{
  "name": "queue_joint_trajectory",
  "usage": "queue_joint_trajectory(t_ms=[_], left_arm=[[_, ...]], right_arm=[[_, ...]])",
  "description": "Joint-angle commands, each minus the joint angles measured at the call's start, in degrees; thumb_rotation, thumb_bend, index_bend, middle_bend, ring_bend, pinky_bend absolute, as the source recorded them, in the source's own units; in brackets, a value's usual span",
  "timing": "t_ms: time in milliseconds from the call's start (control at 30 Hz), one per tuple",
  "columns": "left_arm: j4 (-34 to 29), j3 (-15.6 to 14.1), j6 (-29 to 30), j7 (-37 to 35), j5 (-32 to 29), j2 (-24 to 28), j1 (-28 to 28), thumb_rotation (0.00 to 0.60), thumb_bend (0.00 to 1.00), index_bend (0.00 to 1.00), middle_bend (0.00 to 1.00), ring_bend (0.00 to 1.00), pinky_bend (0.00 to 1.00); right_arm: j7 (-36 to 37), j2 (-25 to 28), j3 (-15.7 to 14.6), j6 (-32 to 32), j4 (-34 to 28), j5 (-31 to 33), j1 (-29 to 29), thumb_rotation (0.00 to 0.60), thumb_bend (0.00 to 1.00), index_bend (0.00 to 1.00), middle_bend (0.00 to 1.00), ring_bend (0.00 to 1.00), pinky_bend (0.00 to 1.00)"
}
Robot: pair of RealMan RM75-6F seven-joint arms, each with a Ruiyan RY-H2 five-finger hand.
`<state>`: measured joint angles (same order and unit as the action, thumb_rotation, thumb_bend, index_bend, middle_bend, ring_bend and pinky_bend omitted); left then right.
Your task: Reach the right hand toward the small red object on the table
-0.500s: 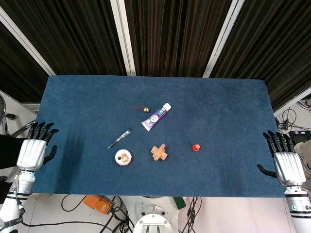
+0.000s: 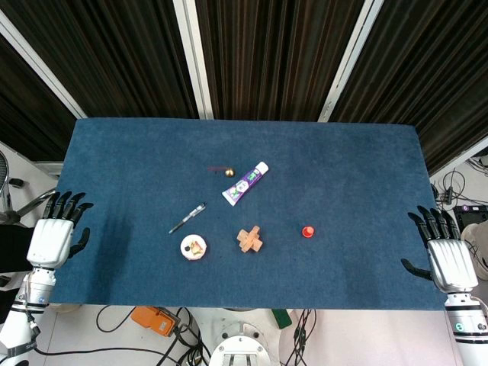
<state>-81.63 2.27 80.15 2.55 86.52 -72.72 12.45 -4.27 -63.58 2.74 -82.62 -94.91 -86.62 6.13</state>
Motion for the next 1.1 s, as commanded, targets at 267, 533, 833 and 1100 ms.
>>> queue_joint_trajectory(t_ms=[267,533,833,1100], left_arm=[[-0.3,-0.1,0.5,-0.5,0.3,0.2,-0.2,0.6,0.42,0.24,0.12,0.07,0.04],[0.0,0.0,0.1,-1.1,0.2,0.3,-0.1,0.6,0.42,0.24,0.12,0.07,0.04],[0.1,0.1,0.0,-1.4,0.0,0.3,0.0,0.6,0.42,0.24,0.12,0.07,0.04],[0.2,0.1,-0.1,-1.4,-0.1,0.3,0.0,0.6,0.42,0.24,0.12,0.07,0.04]], right_arm=[[2.7,-2.7,1.2,9.8,2.5,-0.3,6.9,0.6,0.31,0.33,0.11,0.1,0.03],[1.2,-7.8,4.1,21.1,5.9,2.9,15.8,0.6,0.34,0.41,0.11,0.11,0.03],[-1.6,-13.1,4.5,27.6,10.0,5.8,21.2,0.6,0.43,0.46,0.11,0.11,0.03],[-1.6,-16.2,3.9,30.1,12.8,6.6,23.8,0.6,0.45,0.49,0.11,0.11,0.04]])
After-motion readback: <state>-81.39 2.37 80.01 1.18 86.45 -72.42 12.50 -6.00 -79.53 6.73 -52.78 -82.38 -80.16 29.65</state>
